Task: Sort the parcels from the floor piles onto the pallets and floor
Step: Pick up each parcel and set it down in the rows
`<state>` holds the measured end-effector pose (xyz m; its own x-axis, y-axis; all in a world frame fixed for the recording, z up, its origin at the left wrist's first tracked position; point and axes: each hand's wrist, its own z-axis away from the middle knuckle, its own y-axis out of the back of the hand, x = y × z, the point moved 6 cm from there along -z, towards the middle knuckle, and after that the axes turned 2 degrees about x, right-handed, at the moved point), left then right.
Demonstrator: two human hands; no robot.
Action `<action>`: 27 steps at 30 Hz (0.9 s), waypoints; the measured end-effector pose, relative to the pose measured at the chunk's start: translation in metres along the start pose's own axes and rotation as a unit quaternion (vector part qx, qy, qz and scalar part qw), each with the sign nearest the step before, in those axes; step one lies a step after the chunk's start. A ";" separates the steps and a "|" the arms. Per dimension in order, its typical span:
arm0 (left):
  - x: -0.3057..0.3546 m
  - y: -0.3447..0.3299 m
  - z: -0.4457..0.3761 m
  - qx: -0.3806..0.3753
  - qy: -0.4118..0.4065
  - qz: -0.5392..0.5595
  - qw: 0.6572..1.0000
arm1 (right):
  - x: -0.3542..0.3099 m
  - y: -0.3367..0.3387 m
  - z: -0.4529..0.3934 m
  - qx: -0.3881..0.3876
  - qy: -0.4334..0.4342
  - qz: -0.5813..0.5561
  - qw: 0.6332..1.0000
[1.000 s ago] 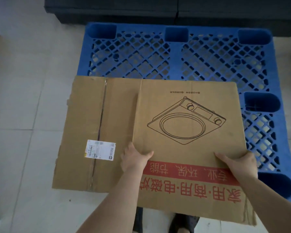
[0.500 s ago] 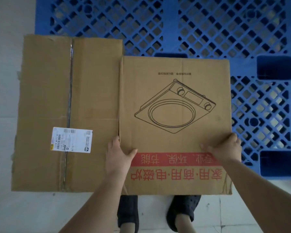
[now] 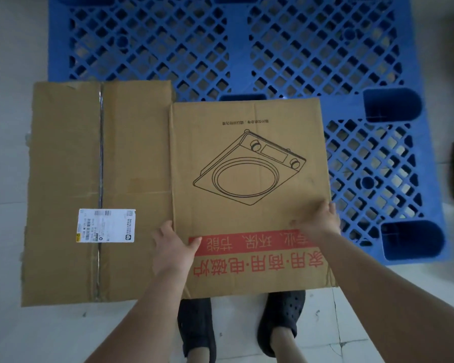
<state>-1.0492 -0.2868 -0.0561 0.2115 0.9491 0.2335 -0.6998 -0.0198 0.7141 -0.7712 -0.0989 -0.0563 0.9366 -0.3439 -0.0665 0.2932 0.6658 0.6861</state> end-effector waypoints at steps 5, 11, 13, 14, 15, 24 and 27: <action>0.050 0.071 0.060 -0.029 -0.083 -0.066 0.994 | -0.037 0.065 0.086 -0.030 0.051 -0.068 0.996; 0.146 0.194 0.180 -0.037 -0.167 -0.066 0.983 | -0.065 0.205 0.241 0.040 0.197 0.036 0.979; 0.179 0.224 0.228 -0.035 -0.221 -0.079 0.972 | -0.056 0.251 0.289 0.099 0.234 0.119 0.960; 0.194 0.235 0.255 -0.032 -0.250 -0.100 0.963 | -0.044 0.272 0.311 0.116 0.234 0.136 0.956; 0.209 0.243 0.282 -0.026 -0.278 -0.121 0.953 | -0.028 0.292 0.329 0.132 0.226 0.137 0.956; 0.311 0.172 0.516 -0.037 -0.433 -0.246 0.866 | 0.184 0.408 0.408 0.211 0.107 0.003 0.972; 0.345 0.115 0.593 -0.049 -0.482 -0.254 0.837 | 0.272 0.440 0.418 0.237 0.079 -0.029 0.968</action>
<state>-0.6521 -0.1477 0.4984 0.9180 0.1324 0.3738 -0.3953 0.3791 0.8366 -0.4677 -0.1760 0.5302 0.9498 -0.2414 -0.1991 0.2605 0.2579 0.9304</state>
